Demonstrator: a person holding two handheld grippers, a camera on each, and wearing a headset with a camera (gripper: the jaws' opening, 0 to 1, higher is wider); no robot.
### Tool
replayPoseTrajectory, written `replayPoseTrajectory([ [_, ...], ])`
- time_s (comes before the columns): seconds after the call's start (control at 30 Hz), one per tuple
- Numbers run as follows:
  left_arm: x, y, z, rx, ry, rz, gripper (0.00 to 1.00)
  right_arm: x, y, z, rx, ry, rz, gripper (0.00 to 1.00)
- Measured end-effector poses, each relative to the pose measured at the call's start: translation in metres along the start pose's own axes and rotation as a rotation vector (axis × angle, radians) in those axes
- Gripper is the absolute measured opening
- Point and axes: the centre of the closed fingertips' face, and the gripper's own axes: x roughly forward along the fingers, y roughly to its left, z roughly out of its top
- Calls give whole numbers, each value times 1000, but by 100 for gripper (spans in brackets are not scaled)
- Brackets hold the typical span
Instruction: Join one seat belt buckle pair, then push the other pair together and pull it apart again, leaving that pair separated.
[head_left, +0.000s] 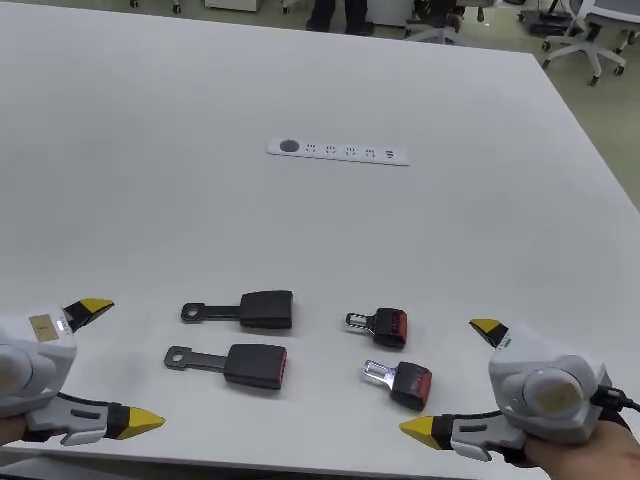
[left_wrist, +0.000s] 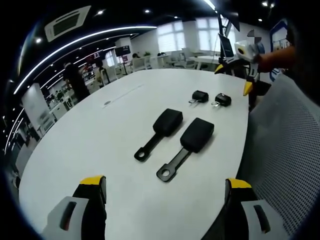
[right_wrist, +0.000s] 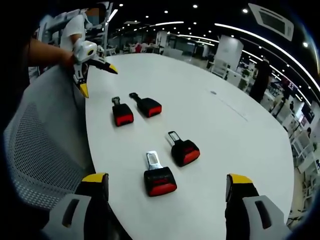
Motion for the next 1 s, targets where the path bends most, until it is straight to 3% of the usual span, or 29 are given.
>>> replayPoseTrajectory([
  [0.23, 1, -2, -1, 8, 7, -8, 100, 0, 3, -1, -3, 3, 8, 89],
  [0.4, 0, -3, -1, 8, 13, -14, 99, 1, 6, -2, -6, 10, 17, 88],
  [0.7, 2, -11, -1, 36, 28, -55, 88, 2, 7, -2, -24, 9, 36, 79],
  [0.83, 4, -21, -2, 51, 38, -102, 80, 6, 7, -3, -23, 10, 52, 75],
  [1.0, 5, -19, -3, 60, 44, -114, 76, 13, 10, -6, -48, 4, 78, 69],
])
